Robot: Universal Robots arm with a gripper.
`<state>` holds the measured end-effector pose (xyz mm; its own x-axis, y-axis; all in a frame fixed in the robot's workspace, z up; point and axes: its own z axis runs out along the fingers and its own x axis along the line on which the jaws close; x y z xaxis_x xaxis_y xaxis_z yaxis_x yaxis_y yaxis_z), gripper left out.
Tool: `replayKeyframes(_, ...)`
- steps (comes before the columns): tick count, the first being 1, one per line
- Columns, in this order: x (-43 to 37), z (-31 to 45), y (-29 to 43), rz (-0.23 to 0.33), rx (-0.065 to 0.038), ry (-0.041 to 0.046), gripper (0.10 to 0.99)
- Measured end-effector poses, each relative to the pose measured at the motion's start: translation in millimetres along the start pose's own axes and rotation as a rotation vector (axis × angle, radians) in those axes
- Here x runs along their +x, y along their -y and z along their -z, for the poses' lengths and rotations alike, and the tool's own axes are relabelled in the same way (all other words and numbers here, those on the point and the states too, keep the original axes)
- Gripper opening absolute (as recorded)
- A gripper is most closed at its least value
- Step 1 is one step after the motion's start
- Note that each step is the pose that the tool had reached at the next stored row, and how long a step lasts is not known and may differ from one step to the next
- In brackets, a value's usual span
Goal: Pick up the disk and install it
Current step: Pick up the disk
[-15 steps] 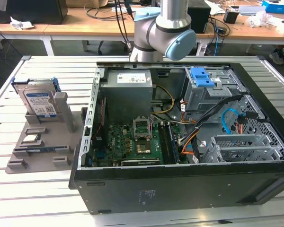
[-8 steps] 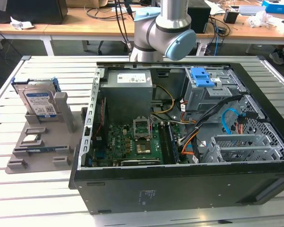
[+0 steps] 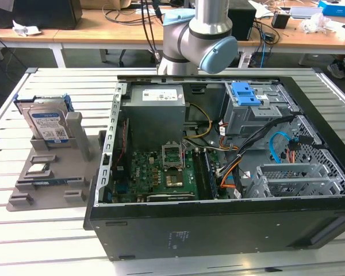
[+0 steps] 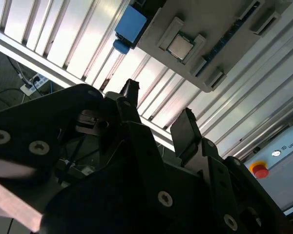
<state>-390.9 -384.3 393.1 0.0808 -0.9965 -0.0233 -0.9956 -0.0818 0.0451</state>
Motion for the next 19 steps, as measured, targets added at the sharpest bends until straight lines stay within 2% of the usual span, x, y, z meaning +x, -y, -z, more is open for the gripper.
replayKeyframes(2,-6.8,-0.1,3.3,0.0,0.0,0.0001,0.541)
replayKeyframes(4,-9.1,0.0,6.0,0.0,0.0,0.0,0.541)
replayKeyframes(9,-9.8,-0.9,10.3,0.0,0.0,0.0,0.541)
replayKeyframes(19,-9.3,-12.0,14.7,0.0,0.0,0.0,0.541)
